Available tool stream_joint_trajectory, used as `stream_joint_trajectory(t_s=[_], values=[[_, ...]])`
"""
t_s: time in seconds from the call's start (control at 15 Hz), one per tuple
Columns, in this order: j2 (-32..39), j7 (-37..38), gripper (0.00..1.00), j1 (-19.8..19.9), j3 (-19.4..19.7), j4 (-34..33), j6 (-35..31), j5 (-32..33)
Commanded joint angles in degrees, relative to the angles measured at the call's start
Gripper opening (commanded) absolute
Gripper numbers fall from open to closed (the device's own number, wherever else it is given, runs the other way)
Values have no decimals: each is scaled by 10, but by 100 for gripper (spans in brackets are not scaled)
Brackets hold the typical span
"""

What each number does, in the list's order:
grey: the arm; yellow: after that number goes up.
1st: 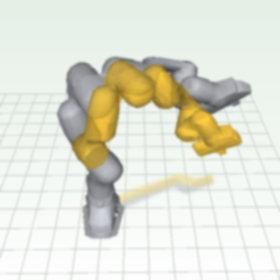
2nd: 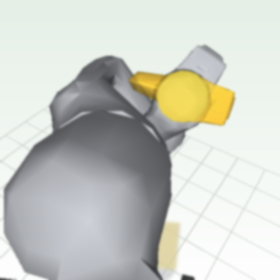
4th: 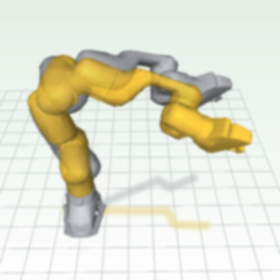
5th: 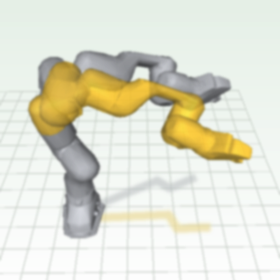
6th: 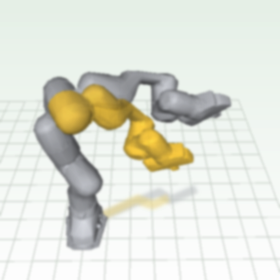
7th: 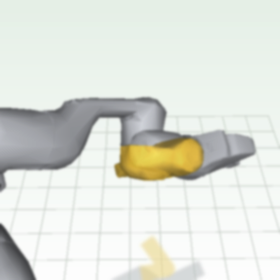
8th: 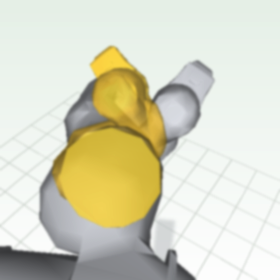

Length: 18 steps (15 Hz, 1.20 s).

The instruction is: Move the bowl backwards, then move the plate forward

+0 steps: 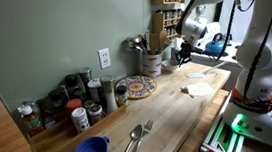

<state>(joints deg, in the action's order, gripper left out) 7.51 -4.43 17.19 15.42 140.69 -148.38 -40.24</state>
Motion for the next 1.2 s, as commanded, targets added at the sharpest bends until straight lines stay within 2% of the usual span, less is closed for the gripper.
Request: stream_joint_trajectory(t_s=[0.0, 1.13], values=[[12, 27, 2, -2, -11, -8, -20, -14], [57, 138, 2, -15, -33, -42, -57, -7]])
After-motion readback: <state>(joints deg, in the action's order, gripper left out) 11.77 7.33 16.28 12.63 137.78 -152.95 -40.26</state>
